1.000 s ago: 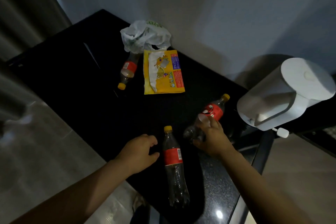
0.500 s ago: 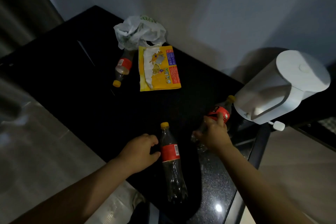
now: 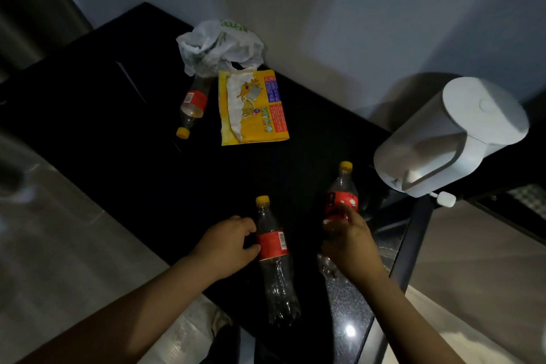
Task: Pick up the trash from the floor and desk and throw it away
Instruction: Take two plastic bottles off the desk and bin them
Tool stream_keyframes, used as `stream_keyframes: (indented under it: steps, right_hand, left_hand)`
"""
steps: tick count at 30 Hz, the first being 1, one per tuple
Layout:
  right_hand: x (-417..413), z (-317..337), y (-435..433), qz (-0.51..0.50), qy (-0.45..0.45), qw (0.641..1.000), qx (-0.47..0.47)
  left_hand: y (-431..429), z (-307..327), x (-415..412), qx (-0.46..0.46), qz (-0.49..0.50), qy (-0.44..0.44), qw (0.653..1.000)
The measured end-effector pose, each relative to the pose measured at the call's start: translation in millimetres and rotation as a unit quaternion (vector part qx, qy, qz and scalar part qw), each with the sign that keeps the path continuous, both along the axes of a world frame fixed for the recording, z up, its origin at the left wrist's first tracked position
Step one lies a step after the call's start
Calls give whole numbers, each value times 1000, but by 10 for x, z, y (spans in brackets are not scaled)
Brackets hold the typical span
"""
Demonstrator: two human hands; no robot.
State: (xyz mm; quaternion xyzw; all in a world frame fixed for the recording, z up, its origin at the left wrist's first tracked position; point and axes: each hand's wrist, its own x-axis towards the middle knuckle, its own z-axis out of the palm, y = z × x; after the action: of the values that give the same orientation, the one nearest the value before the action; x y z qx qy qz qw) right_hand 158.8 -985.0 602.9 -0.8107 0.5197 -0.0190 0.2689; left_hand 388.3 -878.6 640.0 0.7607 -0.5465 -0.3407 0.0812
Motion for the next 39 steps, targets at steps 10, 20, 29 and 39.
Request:
stream_keyframes:
  steps: [10,20,29,39]
  right_hand:
    - [74,-56,-169,-172,-23,984,47]
    - [27,-199,-97,-166,-48,983,67]
    - [-20,-247,-22,-200,-41,974,102]
    - [-87,-299,-30,-239,-83,959,127]
  left_hand:
    - [-194,-181,-343,84,116,30,989]
    - [-224,-338,-427,115,166,55,978]
    - [-230,-365,-473,123,150,36,980]
    - [-143,-287,-274,73,210,39,974]
